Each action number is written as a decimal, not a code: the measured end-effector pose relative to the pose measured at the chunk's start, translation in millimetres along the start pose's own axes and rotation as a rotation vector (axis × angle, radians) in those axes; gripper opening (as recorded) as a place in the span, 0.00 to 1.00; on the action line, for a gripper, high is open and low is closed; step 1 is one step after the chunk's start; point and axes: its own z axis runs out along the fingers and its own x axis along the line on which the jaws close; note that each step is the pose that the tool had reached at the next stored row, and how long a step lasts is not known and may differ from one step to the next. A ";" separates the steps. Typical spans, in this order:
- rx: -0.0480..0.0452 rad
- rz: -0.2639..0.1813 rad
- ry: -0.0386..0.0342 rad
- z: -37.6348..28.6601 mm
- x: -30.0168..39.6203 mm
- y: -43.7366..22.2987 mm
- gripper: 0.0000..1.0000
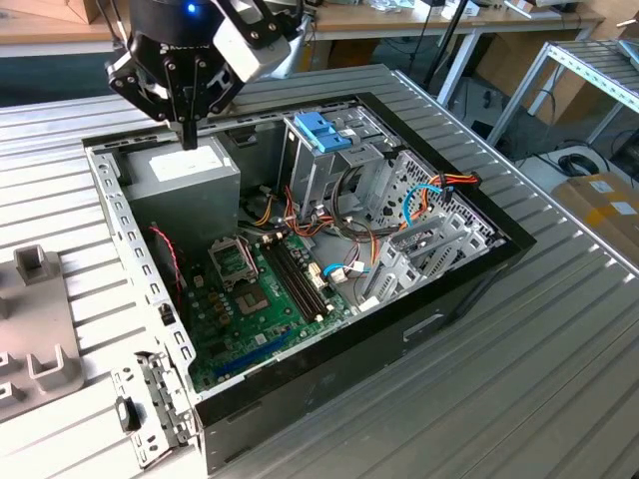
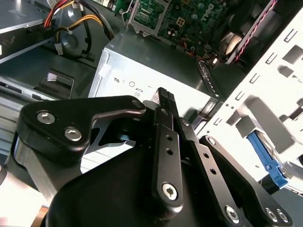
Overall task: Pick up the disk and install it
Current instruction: 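Reach for the disk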
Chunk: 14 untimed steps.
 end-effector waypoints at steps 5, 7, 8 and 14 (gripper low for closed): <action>0.0001 0.000 0.0000 -0.1 2.6 -0.2 0.10; 0.0000 0.000 0.0000 -0.1 3.7 -0.3 0.10; 0.0000 0.000 0.0000 -0.1 4.9 -0.4 0.10; 0.0001 0.000 0.0001 -0.3 8.7 -0.7 0.10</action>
